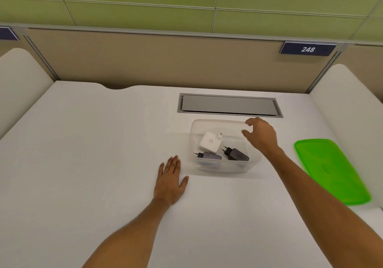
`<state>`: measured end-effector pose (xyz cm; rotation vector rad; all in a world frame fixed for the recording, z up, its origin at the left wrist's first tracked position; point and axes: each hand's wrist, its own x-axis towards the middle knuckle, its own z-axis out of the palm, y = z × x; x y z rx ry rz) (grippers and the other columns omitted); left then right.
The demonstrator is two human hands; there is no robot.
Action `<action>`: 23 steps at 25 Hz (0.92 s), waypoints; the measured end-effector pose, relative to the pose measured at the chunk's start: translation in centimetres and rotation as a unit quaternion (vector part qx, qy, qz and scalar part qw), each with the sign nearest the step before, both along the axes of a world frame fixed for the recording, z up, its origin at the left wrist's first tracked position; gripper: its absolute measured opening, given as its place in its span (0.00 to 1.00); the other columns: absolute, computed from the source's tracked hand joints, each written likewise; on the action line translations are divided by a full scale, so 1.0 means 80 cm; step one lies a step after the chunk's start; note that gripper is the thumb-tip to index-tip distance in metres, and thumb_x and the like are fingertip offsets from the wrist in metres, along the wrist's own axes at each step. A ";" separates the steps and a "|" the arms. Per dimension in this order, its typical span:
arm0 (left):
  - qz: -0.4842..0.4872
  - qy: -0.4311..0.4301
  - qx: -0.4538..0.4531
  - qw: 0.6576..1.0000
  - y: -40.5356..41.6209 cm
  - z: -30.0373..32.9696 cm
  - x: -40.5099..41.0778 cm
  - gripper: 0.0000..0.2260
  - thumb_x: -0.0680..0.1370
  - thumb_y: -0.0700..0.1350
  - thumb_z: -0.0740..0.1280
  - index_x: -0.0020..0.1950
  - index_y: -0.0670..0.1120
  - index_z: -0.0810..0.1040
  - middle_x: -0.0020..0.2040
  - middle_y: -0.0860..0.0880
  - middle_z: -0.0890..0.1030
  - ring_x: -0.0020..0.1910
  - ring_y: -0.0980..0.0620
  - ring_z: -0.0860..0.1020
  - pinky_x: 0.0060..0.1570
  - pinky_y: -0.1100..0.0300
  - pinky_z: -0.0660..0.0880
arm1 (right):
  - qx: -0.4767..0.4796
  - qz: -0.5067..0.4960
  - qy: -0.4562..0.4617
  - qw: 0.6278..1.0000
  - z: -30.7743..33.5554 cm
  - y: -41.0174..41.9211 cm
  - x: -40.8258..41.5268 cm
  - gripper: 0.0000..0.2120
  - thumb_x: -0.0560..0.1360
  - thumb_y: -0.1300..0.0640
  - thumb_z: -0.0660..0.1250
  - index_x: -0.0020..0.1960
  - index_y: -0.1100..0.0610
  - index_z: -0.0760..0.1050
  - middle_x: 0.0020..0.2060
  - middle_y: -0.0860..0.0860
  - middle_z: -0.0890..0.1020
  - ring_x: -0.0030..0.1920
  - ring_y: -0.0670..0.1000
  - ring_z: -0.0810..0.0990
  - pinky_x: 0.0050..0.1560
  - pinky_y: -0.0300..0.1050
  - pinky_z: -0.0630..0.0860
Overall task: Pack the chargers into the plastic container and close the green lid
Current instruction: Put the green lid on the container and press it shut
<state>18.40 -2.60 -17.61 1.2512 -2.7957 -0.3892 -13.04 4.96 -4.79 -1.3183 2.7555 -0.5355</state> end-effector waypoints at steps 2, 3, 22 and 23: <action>0.000 0.000 -0.001 1.000 0.000 -0.001 -0.001 0.33 0.76 0.61 0.44 0.76 0.43 0.52 0.79 0.48 0.53 0.77 0.52 0.49 0.72 0.58 0.33 | -0.014 -0.038 0.011 0.999 0.003 0.027 -0.014 0.16 0.74 0.53 0.69 0.60 0.57 0.79 0.56 0.52 0.82 0.55 0.56 0.80 0.52 0.48 0.76; -0.001 -0.002 -0.003 1.000 0.000 -0.001 -0.001 0.33 0.76 0.61 0.44 0.76 0.42 0.53 0.78 0.47 0.54 0.77 0.52 0.50 0.72 0.58 0.33 | -0.016 -0.058 0.015 0.998 0.003 0.042 -0.022 0.15 0.74 0.54 0.69 0.59 0.57 0.79 0.55 0.53 0.82 0.54 0.57 0.80 0.51 0.48 0.76; -0.008 -0.003 0.041 0.999 -0.011 0.005 -0.005 0.34 0.75 0.60 0.45 0.77 0.43 0.50 0.79 0.48 0.51 0.78 0.52 0.48 0.76 0.50 0.44 | 0.082 -0.334 -0.046 0.938 -0.090 0.282 -0.062 0.12 0.72 0.54 0.68 0.51 0.60 0.81 0.50 0.60 0.80 0.53 0.62 0.79 0.49 0.51 0.77; -0.007 0.001 0.039 0.999 -0.012 0.008 -0.005 0.34 0.75 0.60 0.45 0.77 0.43 0.51 0.79 0.48 0.52 0.78 0.52 0.48 0.76 0.50 0.45 | 0.086 -0.334 -0.045 0.938 -0.090 0.284 -0.061 0.11 0.72 0.56 0.67 0.51 0.60 0.81 0.50 0.60 0.80 0.53 0.62 0.79 0.49 0.51 0.77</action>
